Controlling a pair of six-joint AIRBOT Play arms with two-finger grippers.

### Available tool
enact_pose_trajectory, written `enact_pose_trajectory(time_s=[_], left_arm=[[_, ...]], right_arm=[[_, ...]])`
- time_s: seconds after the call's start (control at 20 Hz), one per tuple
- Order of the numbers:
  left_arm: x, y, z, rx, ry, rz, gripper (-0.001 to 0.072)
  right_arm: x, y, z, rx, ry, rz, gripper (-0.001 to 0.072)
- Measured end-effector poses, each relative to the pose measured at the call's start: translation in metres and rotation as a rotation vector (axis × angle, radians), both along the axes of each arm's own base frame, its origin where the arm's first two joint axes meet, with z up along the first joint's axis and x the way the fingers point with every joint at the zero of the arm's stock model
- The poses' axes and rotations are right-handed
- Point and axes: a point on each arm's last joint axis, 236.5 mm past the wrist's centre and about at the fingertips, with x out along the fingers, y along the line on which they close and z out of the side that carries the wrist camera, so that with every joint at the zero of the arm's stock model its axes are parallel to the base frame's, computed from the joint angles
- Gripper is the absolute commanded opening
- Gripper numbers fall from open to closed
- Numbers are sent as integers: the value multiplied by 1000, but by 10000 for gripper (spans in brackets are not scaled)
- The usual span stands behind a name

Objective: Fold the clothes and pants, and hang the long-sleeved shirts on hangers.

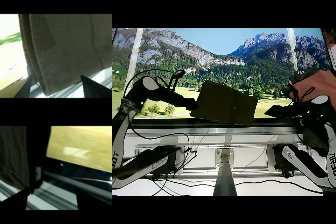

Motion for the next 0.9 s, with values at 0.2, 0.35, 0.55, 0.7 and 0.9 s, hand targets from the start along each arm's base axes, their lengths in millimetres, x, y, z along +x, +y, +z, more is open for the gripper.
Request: enact_pose_trajectory(time_s=[0.2, 0.35, 0.55, 0.7, 0.9], left_arm=[[0, 0, 0, 0, 0, 0, 715], [0, 0, 0, -1, -1, 1, 715], [1, -1, 0, -3, -5, 5, 715], [3, -1, 0, -3, -10, 8, 715], [11, 0, 0, -1, -40, 25, 715]], right_arm=[[14, 23, -14, 72, 19, -166, 624], [23, 38, -22, 102, 52, -201, 624], [29, 60, -31, 128, 105, -172, 621], [36, 75, -36, 133, 128, -139, 615], [52, 92, -42, 113, 112, -81, 294]])
